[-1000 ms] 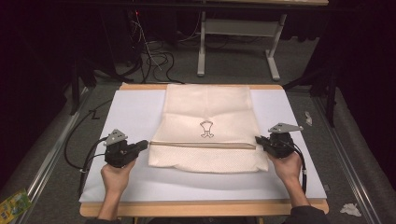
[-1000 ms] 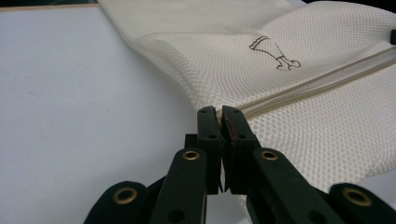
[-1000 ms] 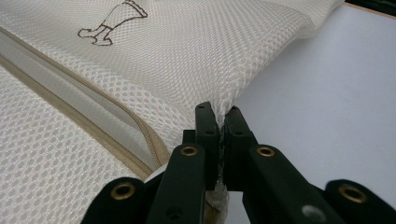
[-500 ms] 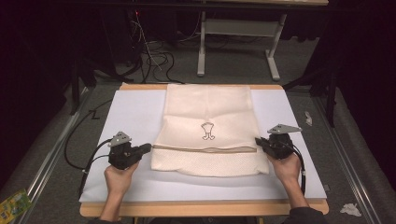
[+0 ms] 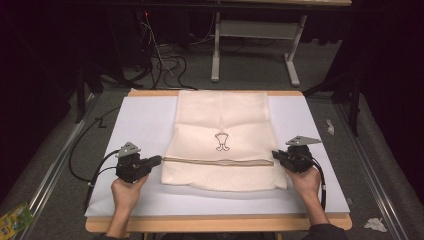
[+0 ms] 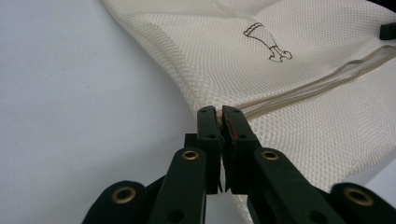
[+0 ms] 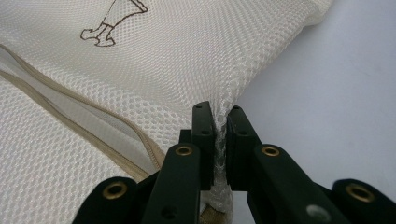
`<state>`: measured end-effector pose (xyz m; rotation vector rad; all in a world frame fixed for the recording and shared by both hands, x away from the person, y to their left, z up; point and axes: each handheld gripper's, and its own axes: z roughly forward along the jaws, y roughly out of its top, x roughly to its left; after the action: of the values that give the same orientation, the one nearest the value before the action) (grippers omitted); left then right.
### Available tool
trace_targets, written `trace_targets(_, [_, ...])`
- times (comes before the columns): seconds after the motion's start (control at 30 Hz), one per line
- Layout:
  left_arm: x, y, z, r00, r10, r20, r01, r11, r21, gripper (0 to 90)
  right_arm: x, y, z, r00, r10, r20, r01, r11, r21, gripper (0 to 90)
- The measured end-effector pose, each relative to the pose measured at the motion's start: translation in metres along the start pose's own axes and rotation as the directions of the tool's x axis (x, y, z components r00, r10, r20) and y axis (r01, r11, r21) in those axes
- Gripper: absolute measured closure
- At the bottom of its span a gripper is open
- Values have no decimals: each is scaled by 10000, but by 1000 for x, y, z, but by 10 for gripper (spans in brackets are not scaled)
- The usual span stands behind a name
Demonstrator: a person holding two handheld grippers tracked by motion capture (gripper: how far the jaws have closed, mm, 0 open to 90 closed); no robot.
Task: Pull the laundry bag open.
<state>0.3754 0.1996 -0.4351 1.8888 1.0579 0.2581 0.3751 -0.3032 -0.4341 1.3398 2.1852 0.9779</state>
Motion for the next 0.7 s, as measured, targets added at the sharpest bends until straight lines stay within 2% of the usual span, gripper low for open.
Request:
trace_targets(0.43, [-2,-8,6,9995,179,-258,-173,9996,221,867,-1,-8,7,9999,133,-88,-130,9995,276,840])
trace_targets(0.7, [-3,-9,11,9989,336,-317,-317,9978,574,865,-2,-9,12,9998,194,-3,-194,9986,491,805])
